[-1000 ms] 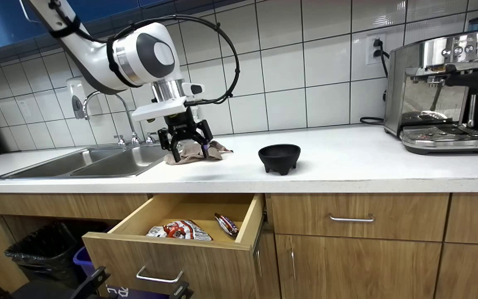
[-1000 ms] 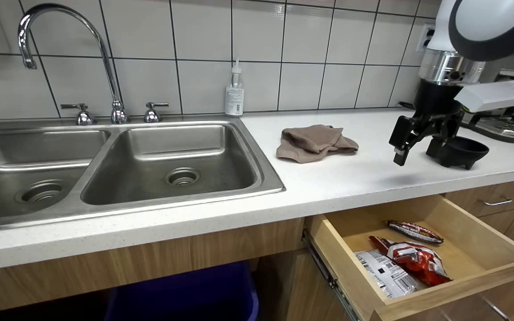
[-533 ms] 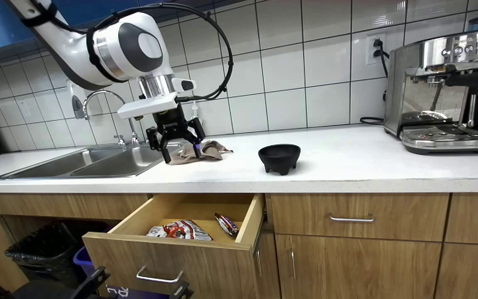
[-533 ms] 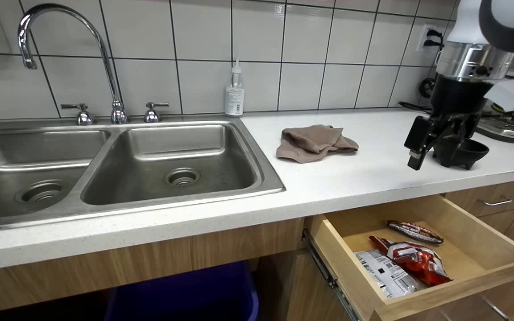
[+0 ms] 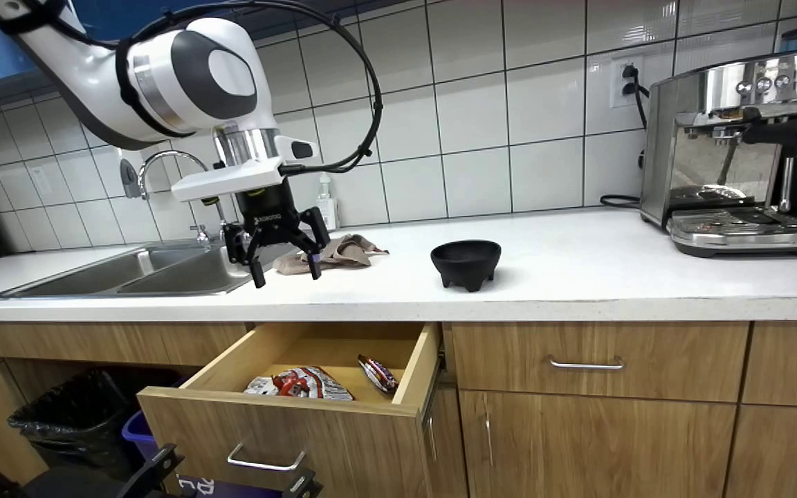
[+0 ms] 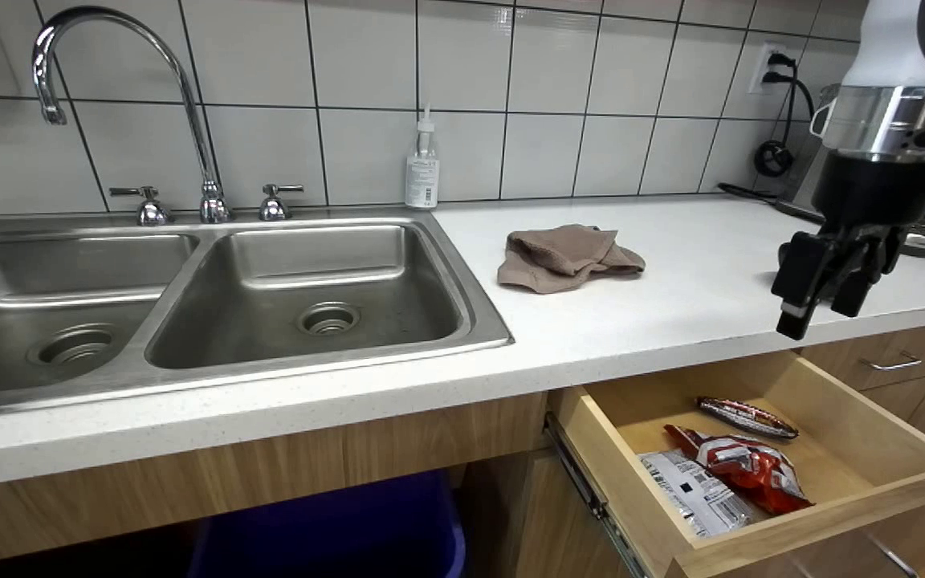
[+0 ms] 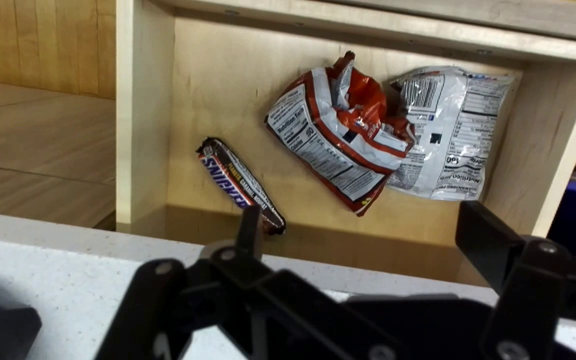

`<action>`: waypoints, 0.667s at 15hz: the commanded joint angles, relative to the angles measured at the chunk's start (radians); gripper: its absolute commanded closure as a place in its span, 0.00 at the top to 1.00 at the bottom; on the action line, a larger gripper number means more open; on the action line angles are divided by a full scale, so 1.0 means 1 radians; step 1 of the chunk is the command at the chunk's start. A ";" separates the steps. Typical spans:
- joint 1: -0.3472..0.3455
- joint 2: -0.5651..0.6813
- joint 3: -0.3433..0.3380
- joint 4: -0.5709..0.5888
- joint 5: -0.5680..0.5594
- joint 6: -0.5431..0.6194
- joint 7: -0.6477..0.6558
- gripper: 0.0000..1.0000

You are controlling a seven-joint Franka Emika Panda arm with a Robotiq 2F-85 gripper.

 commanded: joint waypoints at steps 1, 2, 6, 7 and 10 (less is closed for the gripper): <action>0.001 -0.063 -0.005 -0.042 0.056 -0.079 -0.082 1.00; 0.000 -0.067 -0.007 -0.047 0.063 -0.096 -0.094 1.00; -0.005 -0.067 -0.018 -0.055 0.084 -0.177 -0.136 1.00; -0.005 -0.067 -0.024 -0.054 0.094 -0.206 -0.159 1.00; -0.013 -0.066 -0.034 -0.051 0.089 -0.279 -0.181 1.00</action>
